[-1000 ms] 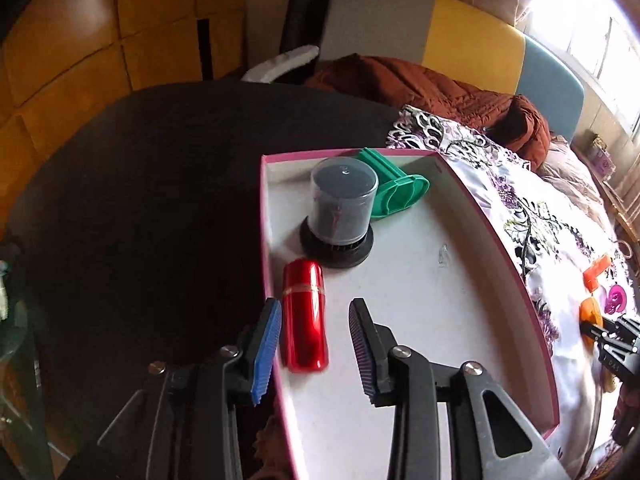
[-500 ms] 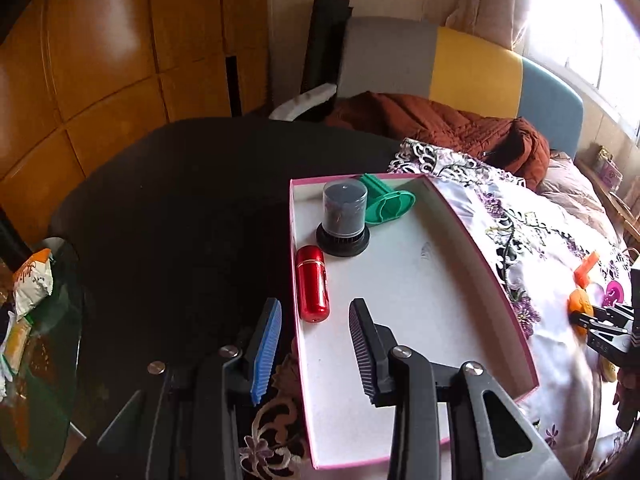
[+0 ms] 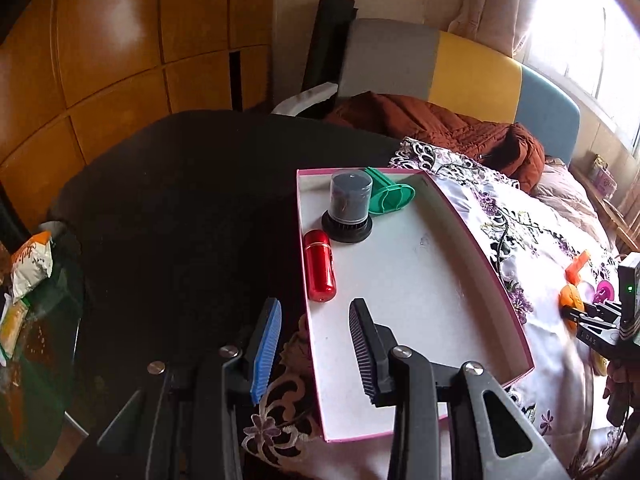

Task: Organize rigid objects
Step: 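Carry the yellow block with the right tool toward the pink tray, then lower the yellow block into the tray and open the right tool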

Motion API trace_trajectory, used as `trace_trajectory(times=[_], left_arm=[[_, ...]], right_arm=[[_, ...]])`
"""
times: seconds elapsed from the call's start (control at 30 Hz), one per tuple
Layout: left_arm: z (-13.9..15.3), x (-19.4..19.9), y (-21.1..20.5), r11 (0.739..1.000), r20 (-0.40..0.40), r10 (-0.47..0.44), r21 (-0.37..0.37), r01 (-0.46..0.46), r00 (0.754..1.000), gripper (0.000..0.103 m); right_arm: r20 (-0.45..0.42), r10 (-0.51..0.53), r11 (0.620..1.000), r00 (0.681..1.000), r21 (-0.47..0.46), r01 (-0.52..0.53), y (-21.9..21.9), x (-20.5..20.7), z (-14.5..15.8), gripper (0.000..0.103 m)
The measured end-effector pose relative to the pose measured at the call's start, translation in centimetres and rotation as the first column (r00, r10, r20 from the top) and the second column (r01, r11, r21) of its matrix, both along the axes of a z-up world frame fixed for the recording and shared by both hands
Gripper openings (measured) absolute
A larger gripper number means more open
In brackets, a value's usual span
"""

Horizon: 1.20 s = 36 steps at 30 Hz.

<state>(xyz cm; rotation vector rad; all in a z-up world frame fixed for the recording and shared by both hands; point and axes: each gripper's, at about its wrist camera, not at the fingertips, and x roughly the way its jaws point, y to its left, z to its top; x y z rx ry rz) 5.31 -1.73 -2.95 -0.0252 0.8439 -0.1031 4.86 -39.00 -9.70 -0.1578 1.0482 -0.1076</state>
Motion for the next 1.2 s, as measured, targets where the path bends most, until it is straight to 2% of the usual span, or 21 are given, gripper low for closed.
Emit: trace_trajectory(times=[0.2, 0.33, 0.43, 0.57, 0.7, 0.9, 1.1, 1.2], left_arm=[[-0.2, -0.2, 0.5, 1.0, -0.001, -0.003, -0.026, 0.003, 1.0, 0.035], [-0.4, -0.3, 0.9, 0.999, -0.008, -0.002, -0.037, 0.002, 1.0, 0.035], [-0.6, -0.4, 1.3, 0.999, -0.011, 0.001, -0.038, -0.001, 1.0, 0.035], [-1.0, -0.5, 2.0, 0.999, -0.022, 0.016, -0.044, -0.017, 1.0, 0.035], [-1.3, -0.4, 2.6, 0.998, -0.029, 0.035, -0.06, -0.037, 0.999, 0.035], [-1.5, -0.4, 3.8, 0.996, -0.026, 0.059, -0.072, -0.061, 0.998, 0.035], [-1.9, -0.4, 4.7, 0.994, -0.04, 0.074, -0.079, -0.077, 0.996, 0.035], [-2.0, -0.4, 5.2, 0.994, -0.041, 0.078, -0.08, -0.081, 0.996, 0.035]], right_arm=[[-0.007, -0.039, 0.998, 0.999, -0.053, 0.039, 0.8, 0.2, 0.0, 0.028], [-0.028, -0.083, 0.995, 0.996, -0.057, 0.081, 0.8, 0.7, 0.3, 0.028], [-0.029, -0.147, 0.989, 0.989, -0.003, 0.147, 0.4, 0.8, 1.2, 0.027], [0.028, -0.184, 0.973, 0.983, 0.145, 0.178, 0.7, 0.8, 3.9, 0.027], [0.076, -0.122, 0.969, 0.99, 0.227, 0.102, 3.9, 1.3, 6.3, 0.027], [0.125, 0.031, 0.942, 0.992, 0.328, -0.07, 11.4, 3.1, 8.8, 0.028], [0.059, 0.117, 0.888, 0.991, 0.441, -0.131, 18.3, 7.1, 7.1, 0.027], [0.008, 0.131, 0.885, 0.991, 0.45, -0.12, 21.3, 8.8, 5.2, 0.028]])
